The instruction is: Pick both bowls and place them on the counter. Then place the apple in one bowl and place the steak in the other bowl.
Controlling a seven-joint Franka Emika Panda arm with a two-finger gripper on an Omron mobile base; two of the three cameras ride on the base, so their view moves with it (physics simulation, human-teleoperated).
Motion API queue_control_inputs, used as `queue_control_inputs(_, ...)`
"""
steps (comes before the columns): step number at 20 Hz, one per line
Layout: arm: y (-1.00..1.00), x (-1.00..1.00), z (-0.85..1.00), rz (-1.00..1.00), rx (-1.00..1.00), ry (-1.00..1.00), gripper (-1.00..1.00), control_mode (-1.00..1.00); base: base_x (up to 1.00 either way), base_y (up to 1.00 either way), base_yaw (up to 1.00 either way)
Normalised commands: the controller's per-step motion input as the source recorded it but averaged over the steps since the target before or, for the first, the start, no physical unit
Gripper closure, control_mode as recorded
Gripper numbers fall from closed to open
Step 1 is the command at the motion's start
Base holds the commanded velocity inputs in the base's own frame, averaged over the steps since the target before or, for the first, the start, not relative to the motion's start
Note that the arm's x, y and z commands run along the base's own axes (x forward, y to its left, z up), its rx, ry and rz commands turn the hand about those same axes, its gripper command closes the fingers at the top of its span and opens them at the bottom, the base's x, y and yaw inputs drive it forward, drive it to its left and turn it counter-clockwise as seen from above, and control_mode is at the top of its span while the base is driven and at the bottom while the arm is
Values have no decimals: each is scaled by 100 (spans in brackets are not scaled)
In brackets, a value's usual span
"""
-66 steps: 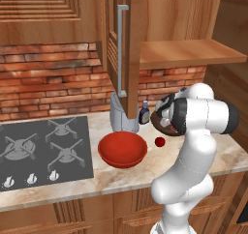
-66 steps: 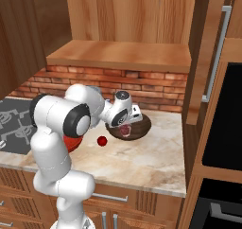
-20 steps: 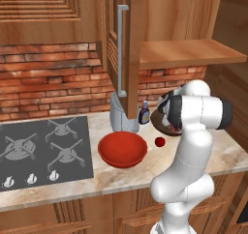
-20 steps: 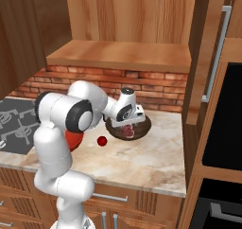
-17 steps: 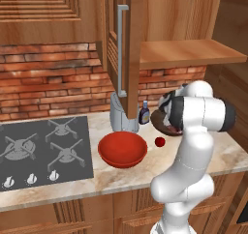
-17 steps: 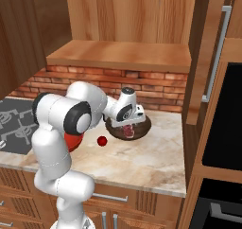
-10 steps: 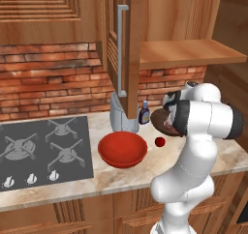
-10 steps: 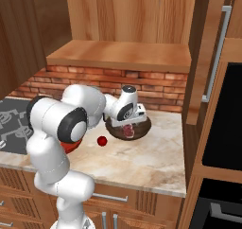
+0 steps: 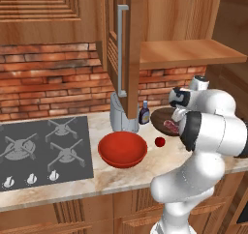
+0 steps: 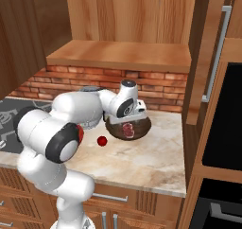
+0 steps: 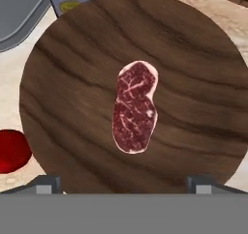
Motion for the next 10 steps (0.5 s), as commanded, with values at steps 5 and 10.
queue_control_inputs(5,0,-55,20,-7,5,0,-100,-100,0,0,0)
queue_control_inputs(10,8,-53,27,-10,6,0,-100,-100,0,0,0)
